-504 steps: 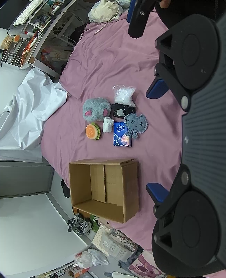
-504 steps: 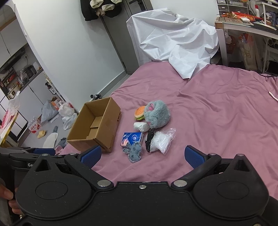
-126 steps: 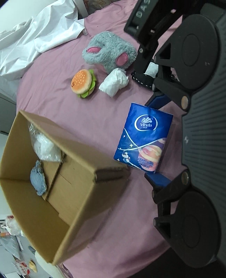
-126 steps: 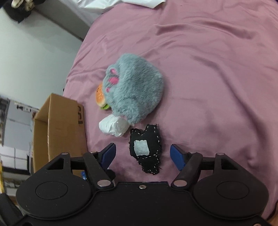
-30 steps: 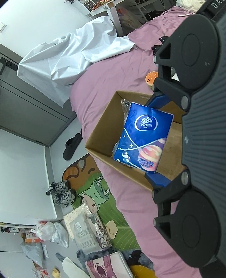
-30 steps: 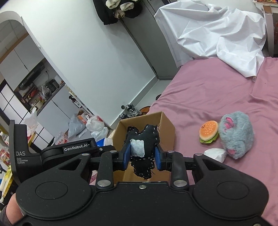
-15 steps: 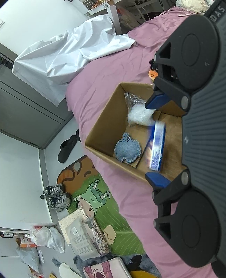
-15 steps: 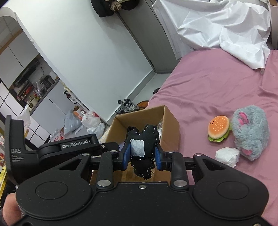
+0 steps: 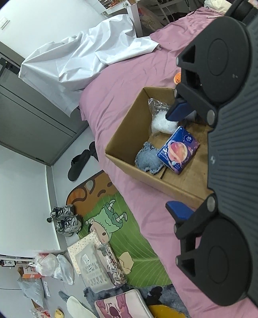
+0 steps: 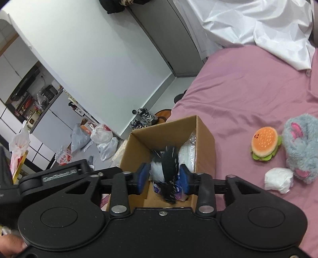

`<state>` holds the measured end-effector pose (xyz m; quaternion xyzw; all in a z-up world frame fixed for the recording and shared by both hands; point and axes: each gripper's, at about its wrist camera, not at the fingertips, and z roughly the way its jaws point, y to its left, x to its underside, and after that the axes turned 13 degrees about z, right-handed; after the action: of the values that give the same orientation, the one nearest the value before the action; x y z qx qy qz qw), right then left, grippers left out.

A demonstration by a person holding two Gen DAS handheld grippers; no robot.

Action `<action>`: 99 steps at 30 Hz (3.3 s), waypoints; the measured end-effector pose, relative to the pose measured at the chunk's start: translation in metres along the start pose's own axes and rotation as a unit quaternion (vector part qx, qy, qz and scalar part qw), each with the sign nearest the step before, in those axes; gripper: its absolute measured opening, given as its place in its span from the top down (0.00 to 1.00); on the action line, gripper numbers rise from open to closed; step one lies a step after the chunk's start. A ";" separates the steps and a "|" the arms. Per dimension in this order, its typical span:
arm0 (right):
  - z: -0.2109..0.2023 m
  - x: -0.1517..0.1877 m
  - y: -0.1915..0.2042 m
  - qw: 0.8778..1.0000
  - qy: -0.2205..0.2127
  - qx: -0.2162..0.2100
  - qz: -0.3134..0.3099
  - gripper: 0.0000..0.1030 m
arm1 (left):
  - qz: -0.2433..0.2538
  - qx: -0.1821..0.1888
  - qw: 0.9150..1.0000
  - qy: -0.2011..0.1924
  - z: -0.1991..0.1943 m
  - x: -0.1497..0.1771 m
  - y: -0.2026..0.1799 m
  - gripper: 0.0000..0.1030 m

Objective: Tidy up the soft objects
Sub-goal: 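Open the left tool to drop the tissue pack while the right releases the black fabric, then move both open tools back toward the remaining plush items on the bed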

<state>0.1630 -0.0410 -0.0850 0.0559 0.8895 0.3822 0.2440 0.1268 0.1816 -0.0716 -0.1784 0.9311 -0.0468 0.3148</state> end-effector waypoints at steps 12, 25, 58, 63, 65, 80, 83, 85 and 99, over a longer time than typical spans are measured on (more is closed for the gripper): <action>-0.025 -0.003 -0.009 1.000 -0.011 0.015 0.023 0.27 | 0.011 -0.003 1.000 0.024 -0.009 0.006 -0.009 0.01; -0.061 -0.014 -0.013 0.998 -0.005 0.063 -0.023 0.00 | 0.027 0.010 1.000 0.000 -0.028 0.013 -0.035 0.00; -0.133 -0.068 -0.083 0.983 -0.021 0.095 -0.156 0.00 | 0.137 -0.017 0.990 -0.022 -0.054 0.022 -0.144 0.00; -0.137 -0.083 -0.105 0.989 -0.022 0.086 -0.119 0.00 | 0.150 -0.039 0.988 -0.018 -0.051 0.021 -0.162 0.00; -0.138 -0.088 -0.114 0.991 -0.022 0.084 -0.106 0.00 | 0.152 -0.036 0.988 -0.017 -0.048 0.021 -0.167 0.00; -0.133 -0.104 -0.155 0.998 -0.032 0.060 -0.015 0.00 | 0.102 -0.015 0.995 0.008 -0.002 0.032 -0.200 0.03; -0.130 -0.108 -0.165 0.997 -0.035 0.068 0.005 0.00 | 0.097 -0.014 0.995 0.011 0.010 0.037 -0.208 0.03; -0.126 -0.109 -0.170 0.997 -0.030 0.070 0.014 0.00 | 0.092 -0.012 0.996 0.016 0.017 0.040 -0.211 0.06; -0.091 -0.115 -0.180 0.995 0.037 0.063 0.064 0.03 | 0.058 -0.013 0.997 0.054 0.075 0.056 -0.217 0.31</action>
<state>0.2353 -0.2594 -0.1133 0.1141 0.9149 0.3420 0.1814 0.1962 -0.0392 -0.1200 -0.1250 0.9560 -0.0262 0.2641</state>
